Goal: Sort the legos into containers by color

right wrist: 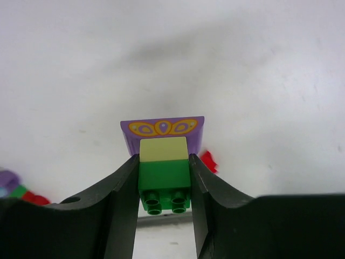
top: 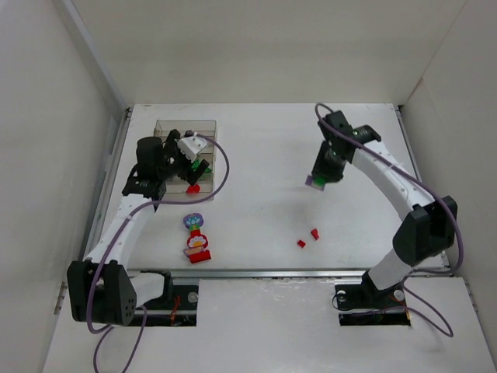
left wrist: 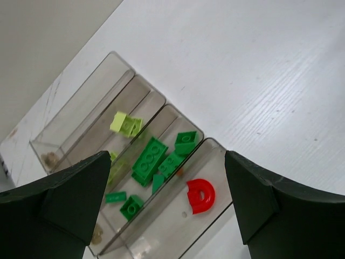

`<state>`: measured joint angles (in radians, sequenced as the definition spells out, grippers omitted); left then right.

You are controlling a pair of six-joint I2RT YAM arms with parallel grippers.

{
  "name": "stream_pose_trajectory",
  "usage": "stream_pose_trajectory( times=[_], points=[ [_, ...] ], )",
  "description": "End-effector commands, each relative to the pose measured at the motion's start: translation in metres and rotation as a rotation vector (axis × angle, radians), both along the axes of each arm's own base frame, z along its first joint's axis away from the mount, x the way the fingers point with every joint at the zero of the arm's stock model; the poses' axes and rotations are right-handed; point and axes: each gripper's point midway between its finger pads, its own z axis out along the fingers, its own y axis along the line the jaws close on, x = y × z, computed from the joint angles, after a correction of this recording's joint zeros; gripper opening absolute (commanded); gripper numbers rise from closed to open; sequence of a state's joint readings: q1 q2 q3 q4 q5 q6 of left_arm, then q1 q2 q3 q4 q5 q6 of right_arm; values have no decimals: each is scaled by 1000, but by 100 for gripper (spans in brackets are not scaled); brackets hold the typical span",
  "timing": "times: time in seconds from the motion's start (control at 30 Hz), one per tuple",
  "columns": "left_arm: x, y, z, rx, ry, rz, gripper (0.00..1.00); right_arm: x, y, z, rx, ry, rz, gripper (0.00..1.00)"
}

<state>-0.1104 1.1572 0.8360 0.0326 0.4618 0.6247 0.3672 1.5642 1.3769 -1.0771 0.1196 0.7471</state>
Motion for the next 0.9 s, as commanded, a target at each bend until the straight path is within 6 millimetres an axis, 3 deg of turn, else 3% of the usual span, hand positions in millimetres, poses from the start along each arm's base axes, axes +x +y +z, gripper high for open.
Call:
stream_pose_trajectory(
  times=[0.0, 0.03, 0.07, 0.1, 0.13, 0.17, 0.2, 0.23, 0.27, 0.37, 0.5, 0.6, 0.63, 0.7, 0.87],
  points=[
    [-10, -33, 23, -29, -29, -228, 85, 54, 46, 70, 62, -229, 190, 0],
    [-13, -39, 31, -35, -42, -270, 86, 67, 60, 67, 58, -233, 253, 0],
    [-19, -49, 33, -63, -33, -343, 89, 76, 73, 76, 76, -264, 300, 0],
    [-23, -55, 30, -76, -15, -385, 89, 78, 99, 85, 132, -288, 379, 0],
    [-32, -65, 41, -97, -38, -470, 91, 95, 127, 102, 196, -354, 470, 0],
    [-32, -70, 43, -106, -45, -513, 93, 105, 138, 110, 199, -398, 503, 0],
    [-34, -74, 45, -115, -48, -545, 95, 103, 163, 120, 269, -422, 582, 0],
    [-33, -80, 45, -126, -41, -571, 98, 110, 180, 145, 315, -493, 624, 0],
    [-32, -87, 56, -129, -61, -600, 99, 121, 194, 146, 349, -522, 661, 0],
    [-26, -100, 67, -125, -96, -634, 99, 120, 232, 176, 517, -613, 786, 0],
    [-9, -106, 86, -132, -143, -628, 99, 114, 252, 197, 635, -681, 888, 0],
    [5, -111, 79, -46, -193, -640, 99, 111, 257, 188, 663, -653, 923, 0],
    [10, -112, 86, -10, -230, -627, 99, 112, 260, 189, 671, -653, 929, 0],
    [18, -117, 76, 40, -235, -638, 99, 114, 262, 197, 674, -683, 948, 0],
    [31, -125, 83, 101, -289, -621, 84, 113, 265, 183, 680, -622, 958, 0]
  ],
)
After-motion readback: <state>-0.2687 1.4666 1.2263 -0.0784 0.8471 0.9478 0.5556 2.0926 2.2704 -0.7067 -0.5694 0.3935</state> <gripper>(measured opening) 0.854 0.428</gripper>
